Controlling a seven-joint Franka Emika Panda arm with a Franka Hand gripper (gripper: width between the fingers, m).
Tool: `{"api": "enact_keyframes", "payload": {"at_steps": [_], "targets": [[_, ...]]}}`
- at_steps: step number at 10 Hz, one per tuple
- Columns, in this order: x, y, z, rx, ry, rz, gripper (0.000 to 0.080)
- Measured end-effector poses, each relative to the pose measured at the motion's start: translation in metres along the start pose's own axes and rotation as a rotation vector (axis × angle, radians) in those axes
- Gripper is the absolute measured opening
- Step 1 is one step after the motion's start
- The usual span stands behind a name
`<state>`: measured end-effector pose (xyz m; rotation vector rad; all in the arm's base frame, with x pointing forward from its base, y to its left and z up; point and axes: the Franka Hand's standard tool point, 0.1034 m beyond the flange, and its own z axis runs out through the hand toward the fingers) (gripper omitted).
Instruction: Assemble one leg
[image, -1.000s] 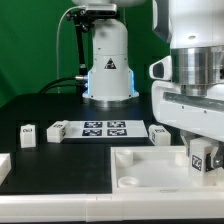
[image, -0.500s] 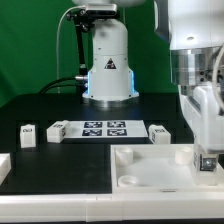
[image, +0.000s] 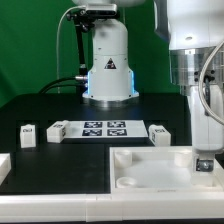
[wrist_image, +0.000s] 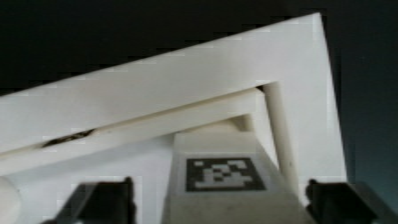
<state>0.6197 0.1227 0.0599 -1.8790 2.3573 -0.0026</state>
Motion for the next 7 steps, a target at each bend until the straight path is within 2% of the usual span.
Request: {"api": "enact_keyframes", "payload": {"at_steps": [1,2,7], "targets": [[-0.0001,0.0001,0.0,0.0,0.0,-0.001,0.0612],[-0.0002,0.0001,0.0,0.0,0.0,-0.003,0.0638],[-0.0008,0.0003,0.0001,0.0,0.0,-0.016,0.0649]]}}
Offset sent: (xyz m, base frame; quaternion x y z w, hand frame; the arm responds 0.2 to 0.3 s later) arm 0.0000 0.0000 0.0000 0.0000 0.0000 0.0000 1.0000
